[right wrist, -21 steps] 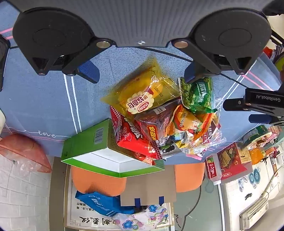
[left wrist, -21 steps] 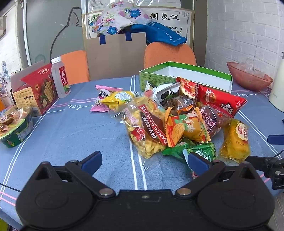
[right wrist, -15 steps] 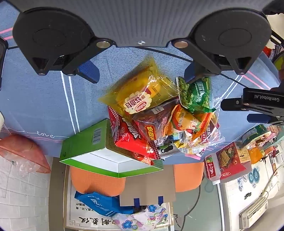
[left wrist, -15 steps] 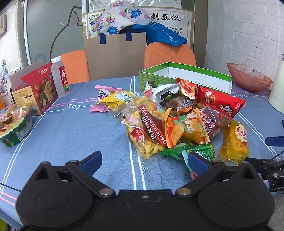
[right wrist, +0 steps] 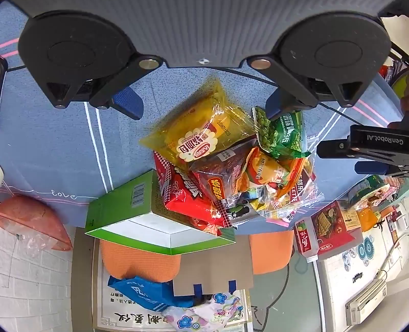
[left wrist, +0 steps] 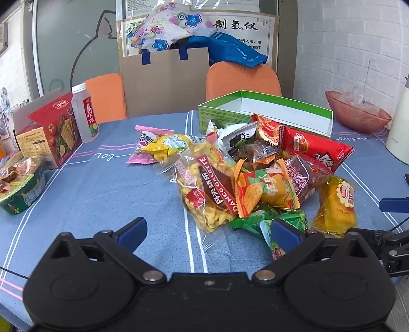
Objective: Organize snacks
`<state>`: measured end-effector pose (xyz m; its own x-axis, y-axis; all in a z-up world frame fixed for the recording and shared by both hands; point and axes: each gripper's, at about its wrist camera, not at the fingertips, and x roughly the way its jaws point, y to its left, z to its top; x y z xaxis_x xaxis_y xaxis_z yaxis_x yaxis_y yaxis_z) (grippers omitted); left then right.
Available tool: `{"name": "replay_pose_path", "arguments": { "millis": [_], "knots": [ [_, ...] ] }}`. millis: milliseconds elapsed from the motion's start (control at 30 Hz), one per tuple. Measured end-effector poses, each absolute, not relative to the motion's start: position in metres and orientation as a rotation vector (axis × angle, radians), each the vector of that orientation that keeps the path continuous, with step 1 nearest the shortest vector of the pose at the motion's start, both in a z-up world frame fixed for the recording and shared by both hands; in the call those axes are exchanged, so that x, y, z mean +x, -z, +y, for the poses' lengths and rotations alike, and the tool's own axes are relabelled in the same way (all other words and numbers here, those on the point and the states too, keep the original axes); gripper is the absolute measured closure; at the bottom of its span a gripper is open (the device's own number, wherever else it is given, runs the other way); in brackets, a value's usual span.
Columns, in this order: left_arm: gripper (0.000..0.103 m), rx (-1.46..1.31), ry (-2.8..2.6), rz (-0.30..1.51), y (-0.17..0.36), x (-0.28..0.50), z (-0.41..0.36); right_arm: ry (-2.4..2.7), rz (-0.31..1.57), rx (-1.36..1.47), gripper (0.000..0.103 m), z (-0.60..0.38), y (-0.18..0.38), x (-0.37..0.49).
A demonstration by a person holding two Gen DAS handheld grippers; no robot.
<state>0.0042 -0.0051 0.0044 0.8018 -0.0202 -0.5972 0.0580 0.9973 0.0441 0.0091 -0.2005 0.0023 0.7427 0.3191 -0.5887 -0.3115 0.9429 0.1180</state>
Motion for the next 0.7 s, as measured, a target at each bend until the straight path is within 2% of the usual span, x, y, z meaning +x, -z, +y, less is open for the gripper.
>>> {"name": "replay_pose_path", "arguments": {
  "millis": [700],
  "knots": [
    [0.0, 0.083, 0.056, 0.623, -0.0099, 0.0076, -0.0081, -0.369, 0.66, 0.01, 0.0, -0.1947, -0.0004, 0.0134]
  ]
}}
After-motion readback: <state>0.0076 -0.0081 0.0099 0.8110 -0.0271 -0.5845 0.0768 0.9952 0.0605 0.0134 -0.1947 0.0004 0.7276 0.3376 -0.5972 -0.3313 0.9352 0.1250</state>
